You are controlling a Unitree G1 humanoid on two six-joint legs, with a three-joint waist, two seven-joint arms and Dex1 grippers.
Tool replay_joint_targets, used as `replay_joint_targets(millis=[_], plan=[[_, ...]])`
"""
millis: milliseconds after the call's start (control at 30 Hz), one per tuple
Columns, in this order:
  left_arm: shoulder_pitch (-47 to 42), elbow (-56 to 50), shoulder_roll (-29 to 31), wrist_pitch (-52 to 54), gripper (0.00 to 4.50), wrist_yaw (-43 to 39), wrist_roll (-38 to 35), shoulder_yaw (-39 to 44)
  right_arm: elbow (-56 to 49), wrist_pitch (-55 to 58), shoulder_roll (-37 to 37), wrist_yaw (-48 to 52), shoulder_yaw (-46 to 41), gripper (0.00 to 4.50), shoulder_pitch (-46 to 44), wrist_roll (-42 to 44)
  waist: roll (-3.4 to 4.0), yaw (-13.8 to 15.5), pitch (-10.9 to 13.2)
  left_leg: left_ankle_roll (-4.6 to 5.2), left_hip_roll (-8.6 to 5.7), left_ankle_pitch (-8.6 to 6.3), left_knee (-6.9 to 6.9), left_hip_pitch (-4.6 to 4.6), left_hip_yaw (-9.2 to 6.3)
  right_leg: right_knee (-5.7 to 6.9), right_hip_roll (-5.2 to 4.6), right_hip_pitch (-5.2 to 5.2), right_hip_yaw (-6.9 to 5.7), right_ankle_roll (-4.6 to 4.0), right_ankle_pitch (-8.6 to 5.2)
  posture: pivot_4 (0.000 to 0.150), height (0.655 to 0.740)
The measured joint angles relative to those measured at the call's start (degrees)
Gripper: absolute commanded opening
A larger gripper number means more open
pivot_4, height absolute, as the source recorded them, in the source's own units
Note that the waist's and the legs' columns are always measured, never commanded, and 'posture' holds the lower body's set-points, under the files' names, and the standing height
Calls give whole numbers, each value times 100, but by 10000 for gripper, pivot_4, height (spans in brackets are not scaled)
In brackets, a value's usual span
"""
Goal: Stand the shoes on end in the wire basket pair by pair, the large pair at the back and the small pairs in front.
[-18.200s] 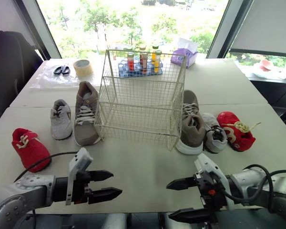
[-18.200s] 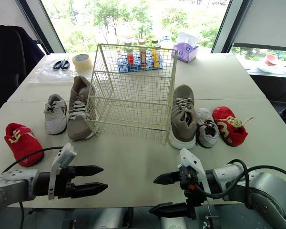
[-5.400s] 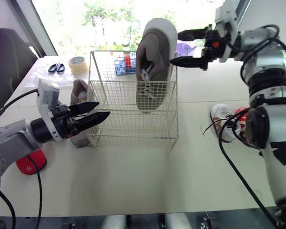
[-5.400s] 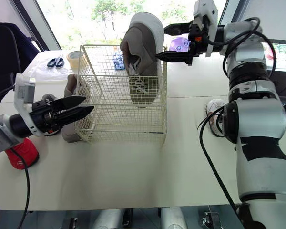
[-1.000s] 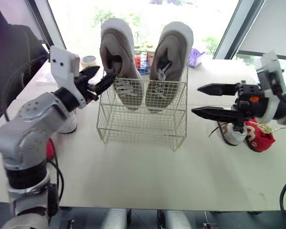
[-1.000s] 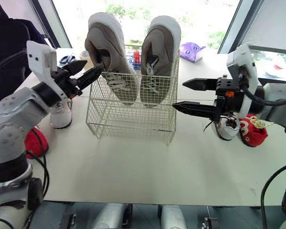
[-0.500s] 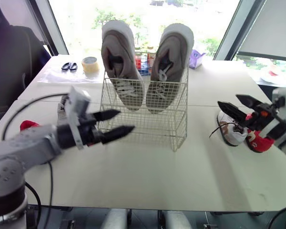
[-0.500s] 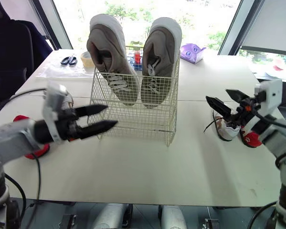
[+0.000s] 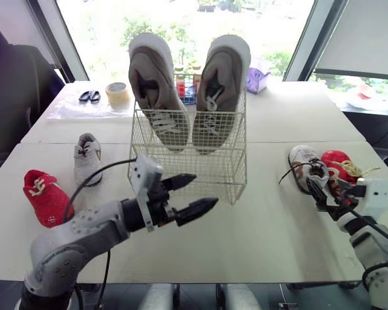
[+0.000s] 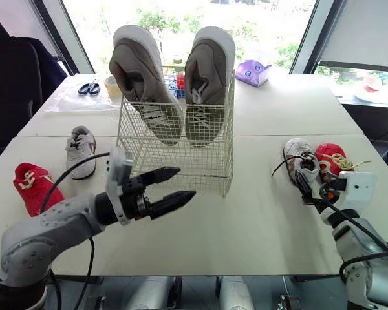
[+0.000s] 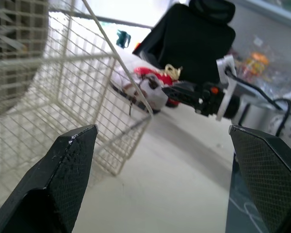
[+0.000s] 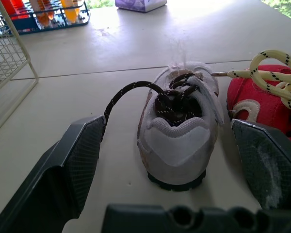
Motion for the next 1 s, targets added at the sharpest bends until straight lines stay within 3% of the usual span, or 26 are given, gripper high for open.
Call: replay_joint_targets(millis=[333, 433, 533, 633, 767, 867, 1000], plan=[[216, 79, 362, -453, 44555, -563, 701, -236, 1921, -771, 147, 18, 485, 45000, -928, -612, 11, -7, -3, 7, 5, -4, -23, 52, -5, -48, 6, 67, -4, -13, -12, 1500, 7400], [227, 85, 439, -455, 45000, -636, 713, -278, 2555, -1125, 149, -49, 621, 36337, -1273, -868, 11, -22, -3, 7, 4, -4, -30, 53, -4, -54, 5, 68, -2, -13, -12, 1500, 7400], [257, 86, 520, -450, 45000, -671, 671, -253, 2834, -1518, 148, -85, 682, 22353, -1406, -1061, 11, -34, -3, 7, 4, -4, -35, 57, -5, -55, 5, 70, -2, -12, -11, 1500, 7400], [265, 89, 558, -429, 45000, -655, 449, -95, 2863, -1713, 152, -94, 710, 17212, -1421, -1119, 11, -45, -3, 7, 4, -4, -35, 65, -8, -56, 4, 80, -3, -12, -12, 1500, 7400], [195, 231, 945, -78, 45000, -458, -75, 216, 2814, -1839, 190, -203, 721, 16454, -1426, -1131, 15, -49, 0, 8, 4, -4, -38, 65, -10, -56, 3, 78, -3, -10, -13, 1500, 7400], [29, 618, 1274, 157, 45000, -423, -884, 670, 2490, -1787, 63, -238, 713, 16454, -1591, -1098, 43, -79, 17, 8, 2, -4, -39, 56, -8, -54, 1, 65, -3, -9, -13, 1500, 7400], [-1120, 1689, 2219, 356, 45000, -640, -2651, 1469, 2051, -1471, -1146, -11, 535, 16454, -3159, -807, 90, -140, 63, 8, -5, -2, -39, 34, -2, -45, -3, 33, -4, -7, -12, 1500, 7400]])
